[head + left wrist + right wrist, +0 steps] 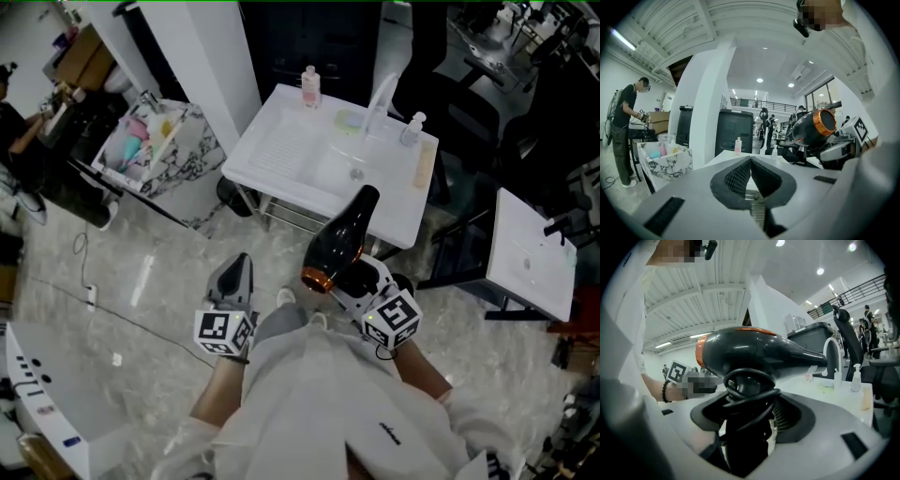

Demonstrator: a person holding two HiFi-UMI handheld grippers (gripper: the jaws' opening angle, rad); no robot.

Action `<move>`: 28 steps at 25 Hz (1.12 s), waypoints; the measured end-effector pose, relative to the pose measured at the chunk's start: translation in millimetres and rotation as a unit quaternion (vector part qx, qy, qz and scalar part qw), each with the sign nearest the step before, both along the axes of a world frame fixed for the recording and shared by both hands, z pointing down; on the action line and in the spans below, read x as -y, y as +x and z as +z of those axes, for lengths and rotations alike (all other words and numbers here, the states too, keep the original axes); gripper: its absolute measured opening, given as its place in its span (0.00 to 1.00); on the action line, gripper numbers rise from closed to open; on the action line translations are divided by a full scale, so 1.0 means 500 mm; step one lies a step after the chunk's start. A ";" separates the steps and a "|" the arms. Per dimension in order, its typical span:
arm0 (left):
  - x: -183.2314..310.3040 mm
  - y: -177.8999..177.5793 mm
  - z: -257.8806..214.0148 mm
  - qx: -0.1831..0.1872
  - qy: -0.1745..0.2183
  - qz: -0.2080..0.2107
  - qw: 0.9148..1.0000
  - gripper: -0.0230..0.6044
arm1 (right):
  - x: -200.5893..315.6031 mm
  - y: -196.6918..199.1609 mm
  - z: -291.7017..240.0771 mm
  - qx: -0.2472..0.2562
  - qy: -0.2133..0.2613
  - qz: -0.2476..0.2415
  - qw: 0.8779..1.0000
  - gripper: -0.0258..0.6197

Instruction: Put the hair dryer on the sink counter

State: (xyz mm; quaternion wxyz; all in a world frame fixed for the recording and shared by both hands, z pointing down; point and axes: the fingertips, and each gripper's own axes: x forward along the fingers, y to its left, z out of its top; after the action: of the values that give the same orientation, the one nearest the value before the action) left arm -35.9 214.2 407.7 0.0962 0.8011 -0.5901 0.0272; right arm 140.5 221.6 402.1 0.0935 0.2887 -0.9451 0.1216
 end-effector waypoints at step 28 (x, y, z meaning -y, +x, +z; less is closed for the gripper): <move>0.426 -0.153 0.031 -0.038 -0.005 0.046 0.998 0.08 | 0.341 -0.225 0.022 -0.036 -0.011 -0.009 0.999 0.51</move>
State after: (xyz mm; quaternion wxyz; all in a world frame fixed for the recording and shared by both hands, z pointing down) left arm -112.2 1.1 423.3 0.1209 0.8272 -0.5488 0.0043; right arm 28.1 51.1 413.2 0.1321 0.2830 -0.9422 0.1210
